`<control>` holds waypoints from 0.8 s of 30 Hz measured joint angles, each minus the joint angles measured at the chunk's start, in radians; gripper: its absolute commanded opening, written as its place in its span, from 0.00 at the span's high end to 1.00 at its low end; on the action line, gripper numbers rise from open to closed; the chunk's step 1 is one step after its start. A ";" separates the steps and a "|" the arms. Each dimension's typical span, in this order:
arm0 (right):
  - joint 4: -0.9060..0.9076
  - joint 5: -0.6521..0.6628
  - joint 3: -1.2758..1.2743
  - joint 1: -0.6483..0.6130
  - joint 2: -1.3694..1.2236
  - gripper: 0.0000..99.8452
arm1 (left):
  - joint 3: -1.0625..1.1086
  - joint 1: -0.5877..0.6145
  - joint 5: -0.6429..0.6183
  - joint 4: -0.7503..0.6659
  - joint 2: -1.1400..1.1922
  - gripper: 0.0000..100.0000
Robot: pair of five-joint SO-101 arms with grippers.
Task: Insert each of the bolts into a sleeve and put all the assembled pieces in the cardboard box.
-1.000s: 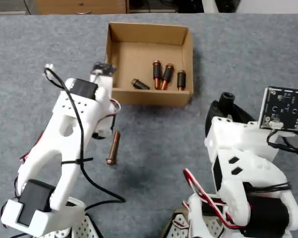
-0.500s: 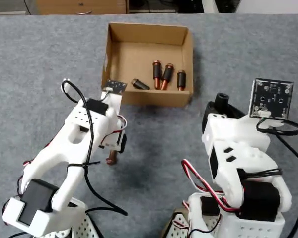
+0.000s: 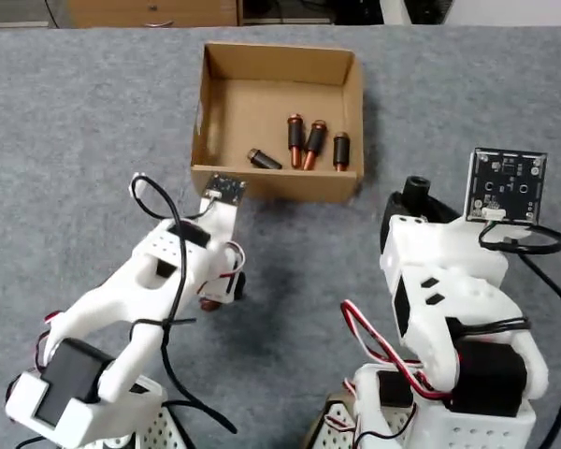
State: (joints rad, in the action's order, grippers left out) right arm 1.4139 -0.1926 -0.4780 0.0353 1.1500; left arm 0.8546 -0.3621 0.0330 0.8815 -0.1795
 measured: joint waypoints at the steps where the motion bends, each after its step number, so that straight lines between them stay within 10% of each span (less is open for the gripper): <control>1: 0.000 0.000 0.000 0.000 0.000 1.00 | 0.011 0.000 0.000 -0.017 0.000 0.80; 12: 0.000 0.000 0.000 -0.002 0.000 1.00 | 0.037 -0.008 0.000 -0.063 0.029 0.96; 24: 0.000 0.014 0.000 -0.002 0.000 1.00 | -0.327 -0.014 -0.003 0.192 0.350 0.98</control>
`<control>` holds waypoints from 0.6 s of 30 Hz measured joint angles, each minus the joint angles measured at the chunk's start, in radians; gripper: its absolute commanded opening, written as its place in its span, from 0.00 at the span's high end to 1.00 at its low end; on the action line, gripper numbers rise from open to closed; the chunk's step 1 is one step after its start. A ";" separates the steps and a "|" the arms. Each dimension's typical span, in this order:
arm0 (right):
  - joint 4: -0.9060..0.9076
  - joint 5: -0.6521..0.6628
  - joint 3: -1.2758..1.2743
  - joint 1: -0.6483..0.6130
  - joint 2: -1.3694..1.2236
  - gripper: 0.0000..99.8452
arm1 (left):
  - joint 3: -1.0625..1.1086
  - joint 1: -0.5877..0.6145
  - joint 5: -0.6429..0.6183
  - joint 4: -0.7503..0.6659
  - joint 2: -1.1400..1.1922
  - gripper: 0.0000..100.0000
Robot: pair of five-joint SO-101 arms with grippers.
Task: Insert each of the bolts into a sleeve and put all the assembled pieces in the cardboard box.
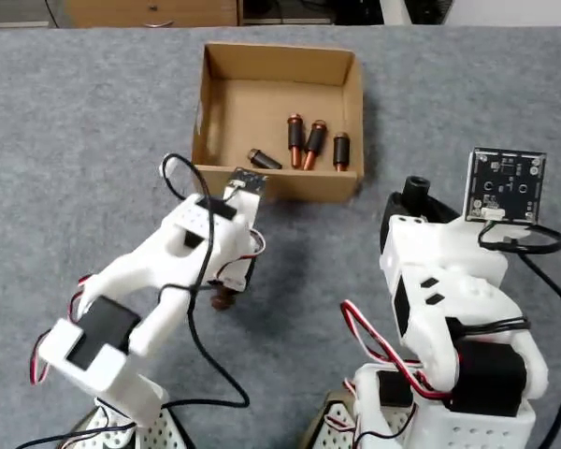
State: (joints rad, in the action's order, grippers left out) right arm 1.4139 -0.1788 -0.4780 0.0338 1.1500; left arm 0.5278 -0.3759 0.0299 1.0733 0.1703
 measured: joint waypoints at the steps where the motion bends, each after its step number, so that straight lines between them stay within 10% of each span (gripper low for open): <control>1: 0.000 0.009 0.000 0.000 0.000 1.00 | -0.031 0.000 0.003 0.029 0.008 0.98; 18: 0.000 0.023 0.000 0.000 0.000 1.00 | -0.333 0.186 0.594 0.463 -0.166 0.98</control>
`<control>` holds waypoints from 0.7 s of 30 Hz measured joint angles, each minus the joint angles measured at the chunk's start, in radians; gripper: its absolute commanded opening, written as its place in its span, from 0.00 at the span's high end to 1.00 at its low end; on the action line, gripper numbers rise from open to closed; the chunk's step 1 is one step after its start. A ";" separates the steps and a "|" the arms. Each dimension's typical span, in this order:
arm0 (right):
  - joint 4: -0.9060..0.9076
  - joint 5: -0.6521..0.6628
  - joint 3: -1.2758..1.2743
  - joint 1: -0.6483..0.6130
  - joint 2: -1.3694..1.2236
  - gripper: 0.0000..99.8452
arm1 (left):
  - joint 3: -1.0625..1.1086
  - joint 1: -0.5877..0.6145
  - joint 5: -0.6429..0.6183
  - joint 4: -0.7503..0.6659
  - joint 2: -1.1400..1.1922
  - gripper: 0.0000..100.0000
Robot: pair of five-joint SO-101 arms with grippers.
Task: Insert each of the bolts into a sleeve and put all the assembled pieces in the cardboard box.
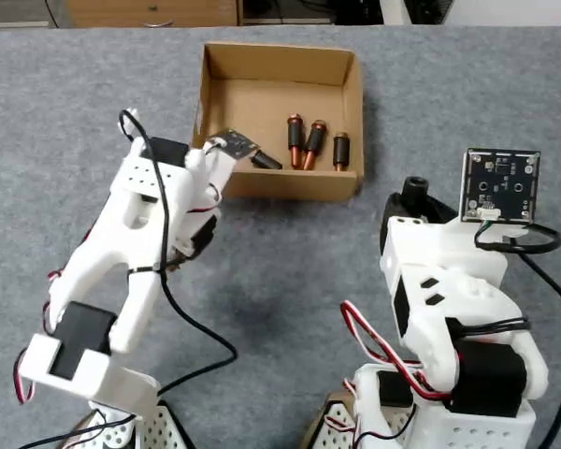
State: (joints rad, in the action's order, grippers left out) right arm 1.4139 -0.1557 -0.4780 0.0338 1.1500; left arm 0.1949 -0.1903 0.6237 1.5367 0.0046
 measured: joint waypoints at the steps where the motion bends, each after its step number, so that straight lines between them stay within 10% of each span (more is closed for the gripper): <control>1: 0.000 0.000 0.000 0.000 0.000 1.00 | 0.000 0.003 0.043 0.008 -0.008 0.98; 21: 0.000 0.060 -0.025 0.002 0.000 1.00 | 0.213 0.143 1.008 -0.087 -0.044 0.98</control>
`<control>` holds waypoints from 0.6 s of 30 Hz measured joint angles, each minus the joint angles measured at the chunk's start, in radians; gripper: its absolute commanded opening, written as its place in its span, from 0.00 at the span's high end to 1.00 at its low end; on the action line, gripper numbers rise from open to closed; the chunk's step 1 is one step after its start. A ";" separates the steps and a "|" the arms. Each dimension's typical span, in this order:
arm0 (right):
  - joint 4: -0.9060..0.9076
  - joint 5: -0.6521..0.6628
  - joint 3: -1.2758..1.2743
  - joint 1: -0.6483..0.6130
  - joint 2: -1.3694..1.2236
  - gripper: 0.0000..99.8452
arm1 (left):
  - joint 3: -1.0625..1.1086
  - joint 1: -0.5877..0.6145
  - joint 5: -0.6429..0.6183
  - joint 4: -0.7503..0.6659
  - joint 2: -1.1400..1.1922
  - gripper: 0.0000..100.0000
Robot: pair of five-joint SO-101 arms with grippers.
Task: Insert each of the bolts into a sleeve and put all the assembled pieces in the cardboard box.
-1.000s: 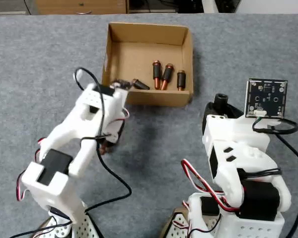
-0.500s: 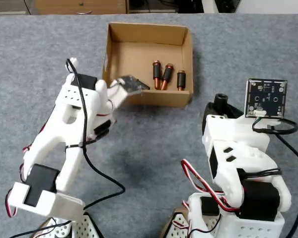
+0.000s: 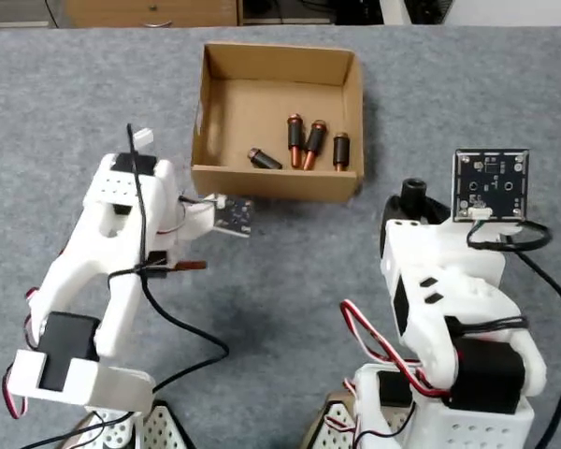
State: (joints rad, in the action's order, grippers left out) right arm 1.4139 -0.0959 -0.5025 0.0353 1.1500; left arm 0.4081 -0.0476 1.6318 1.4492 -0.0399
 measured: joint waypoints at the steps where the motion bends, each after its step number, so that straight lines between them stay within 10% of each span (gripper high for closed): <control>1: 0.000 0.000 -0.011 -0.002 0.000 1.00 | 0.026 0.009 0.002 -0.028 0.000 0.98; 18: 0.000 0.000 -0.041 -0.002 0.005 1.00 | 0.341 0.000 0.002 -0.454 -0.023 0.98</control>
State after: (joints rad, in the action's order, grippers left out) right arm 1.4139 -0.0959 -0.5439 0.0338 1.1546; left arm 0.7488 -0.0476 1.6333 0.9950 -0.0629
